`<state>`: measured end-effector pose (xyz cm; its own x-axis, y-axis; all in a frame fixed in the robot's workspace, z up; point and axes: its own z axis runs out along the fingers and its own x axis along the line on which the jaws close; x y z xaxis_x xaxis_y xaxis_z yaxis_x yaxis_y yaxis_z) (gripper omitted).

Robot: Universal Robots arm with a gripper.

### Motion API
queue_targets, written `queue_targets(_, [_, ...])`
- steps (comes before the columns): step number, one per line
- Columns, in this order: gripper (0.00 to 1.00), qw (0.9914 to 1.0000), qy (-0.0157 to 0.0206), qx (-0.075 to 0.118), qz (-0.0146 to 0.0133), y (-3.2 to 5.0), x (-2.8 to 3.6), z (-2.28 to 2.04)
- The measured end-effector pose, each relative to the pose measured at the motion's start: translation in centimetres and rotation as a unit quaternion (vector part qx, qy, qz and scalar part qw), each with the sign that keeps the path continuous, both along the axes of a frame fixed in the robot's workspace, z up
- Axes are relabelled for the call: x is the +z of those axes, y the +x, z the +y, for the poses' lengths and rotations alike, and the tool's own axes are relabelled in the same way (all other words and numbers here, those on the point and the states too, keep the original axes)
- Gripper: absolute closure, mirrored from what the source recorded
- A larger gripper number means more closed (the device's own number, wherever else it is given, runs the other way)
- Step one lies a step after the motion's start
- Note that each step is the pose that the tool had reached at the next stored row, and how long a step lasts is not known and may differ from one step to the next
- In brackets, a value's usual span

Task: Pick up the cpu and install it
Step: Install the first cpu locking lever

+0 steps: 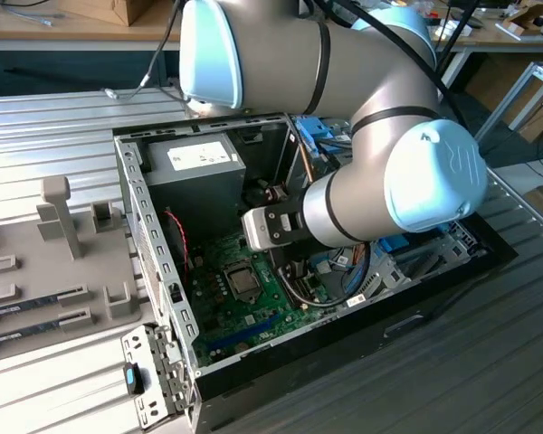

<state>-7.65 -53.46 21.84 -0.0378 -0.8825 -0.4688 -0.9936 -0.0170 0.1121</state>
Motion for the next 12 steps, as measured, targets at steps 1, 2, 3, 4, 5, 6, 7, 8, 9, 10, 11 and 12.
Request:
queue_targets(1, [0.89, 1.00000, 0.0000, 0.000, 0.0000, -0.15, -0.02, 0.00])
queue_targets(2, [0.89, 1.00000, 0.0001, 0.000, 0.0000, -0.16, -0.07, 0.01])
queue_targets(3, [0.89, 1.00000, 0.0011, 0.000, 0.0000, -0.16, -0.17, 0.04])
queue_targets(4, [0.89, 0.99999, 0.0036, 0.000, 0.0000, -0.16, -0.33, 0.08])
queue_targets(5, [0.89, 0.99998, 0.0062, 0.000, 0.0000, -0.16, -0.48, 0.15])
queue_targets(6, [0.89, 0.99996, 0.0084, 0.000, 0.0000, -0.17, -0.61, 0.24])
queue_targets(7, [0.89, 0.99994, 0.0110, 0.000, 0.0000, -0.17, -0.86, 0.41])
queue_targets(8, [0.89, 0.99993, 0.0119, 0.000, 0.0000, -0.16, -1.05, 0.50])
queue_targets(9, [0.89, 0.99992, 0.0129, 0.000, 0.0000, -0.16, -1.29, 0.60])
queue_targets(10, [0.89, 0.99991, 0.0134, 0.000, 0.0000, -0.16, -1.42, 0.64])
queue_targets(11, [0.89, 0.99990, 0.0138, 0.000, 0.0000, -0.16, -1.56, 0.68])
queue_targets(12, [0.89, 0.99990, 0.0144, 0.000, 0.0000, -0.16, -1.77, 0.74])
